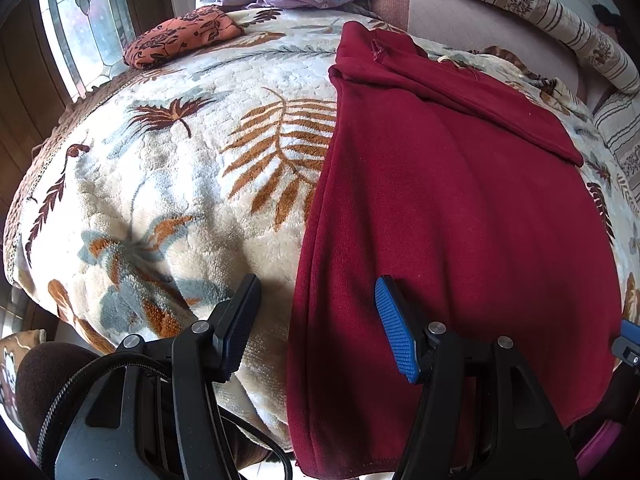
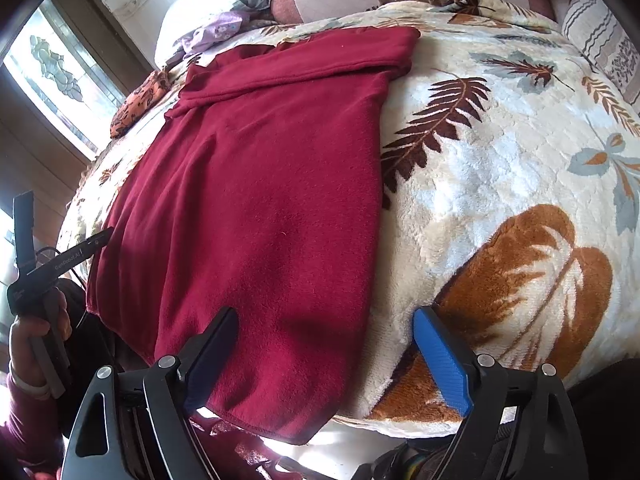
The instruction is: Fold small clothes
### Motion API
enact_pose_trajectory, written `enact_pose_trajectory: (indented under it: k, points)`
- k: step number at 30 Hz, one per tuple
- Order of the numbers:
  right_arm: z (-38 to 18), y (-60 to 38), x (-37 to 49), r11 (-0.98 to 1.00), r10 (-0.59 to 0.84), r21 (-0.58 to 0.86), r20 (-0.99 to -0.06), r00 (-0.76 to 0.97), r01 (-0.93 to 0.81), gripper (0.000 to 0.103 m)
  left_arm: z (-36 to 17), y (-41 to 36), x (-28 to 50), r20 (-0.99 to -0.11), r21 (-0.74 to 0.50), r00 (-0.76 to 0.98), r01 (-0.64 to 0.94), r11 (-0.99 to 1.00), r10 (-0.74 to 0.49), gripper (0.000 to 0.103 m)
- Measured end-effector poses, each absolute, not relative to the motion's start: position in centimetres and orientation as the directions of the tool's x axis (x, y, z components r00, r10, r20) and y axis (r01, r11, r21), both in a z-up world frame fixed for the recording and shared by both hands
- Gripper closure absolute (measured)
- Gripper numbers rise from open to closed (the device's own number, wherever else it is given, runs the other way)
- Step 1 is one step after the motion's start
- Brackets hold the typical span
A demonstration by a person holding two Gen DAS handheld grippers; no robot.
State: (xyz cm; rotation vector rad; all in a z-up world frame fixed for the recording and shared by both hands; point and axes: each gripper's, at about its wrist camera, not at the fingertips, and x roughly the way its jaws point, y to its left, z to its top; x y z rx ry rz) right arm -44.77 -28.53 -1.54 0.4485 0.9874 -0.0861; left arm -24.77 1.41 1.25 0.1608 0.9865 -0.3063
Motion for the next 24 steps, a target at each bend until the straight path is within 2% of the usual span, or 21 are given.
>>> enact_pose_trajectory:
  k: [16, 18, 20, 21, 24]
  points:
    - [-1.6, -28.1, -44.5, 0.918, 0.117, 0.302, -0.827, 0.55, 0.258, 0.011, 1.3, 1.7, -25.0, -0.846, -0.023, 0.495, 0.334, 0.942, -0.196, 0.043]
    - [-1.5, -28.1, -44.7, 0.919, 0.125, 0.308, -0.819, 0.56, 0.246, 0.022, 1.2, 1.9, -25.3, -0.853, -0.032, 0.48, 0.346, 0.938, -0.206, 0.043]
    - [-1.1, -27.9, -45.0, 0.929, 0.137, 0.303, -0.816, 0.562, 0.214, 0.054, 1.1, 2.3, -25.7, -0.863, -0.053, 0.454, 0.356, 0.933, -0.223, 0.043]
    - [-1.0, -27.9, -45.1, 0.927, 0.163, 0.322, -0.81, 0.564, 0.194, 0.058, 1.1, 2.4, -25.9, -0.867, -0.064, 0.441, 0.362, 0.93, -0.231, 0.043]
    - [-1.1, -28.0, -45.4, 0.921, 0.193, 0.345, -0.807, 0.559, 0.18, 0.059, 0.9, 2.9, -26.3, -0.879, -0.083, 0.407, 0.378, 0.922, -0.246, 0.043]
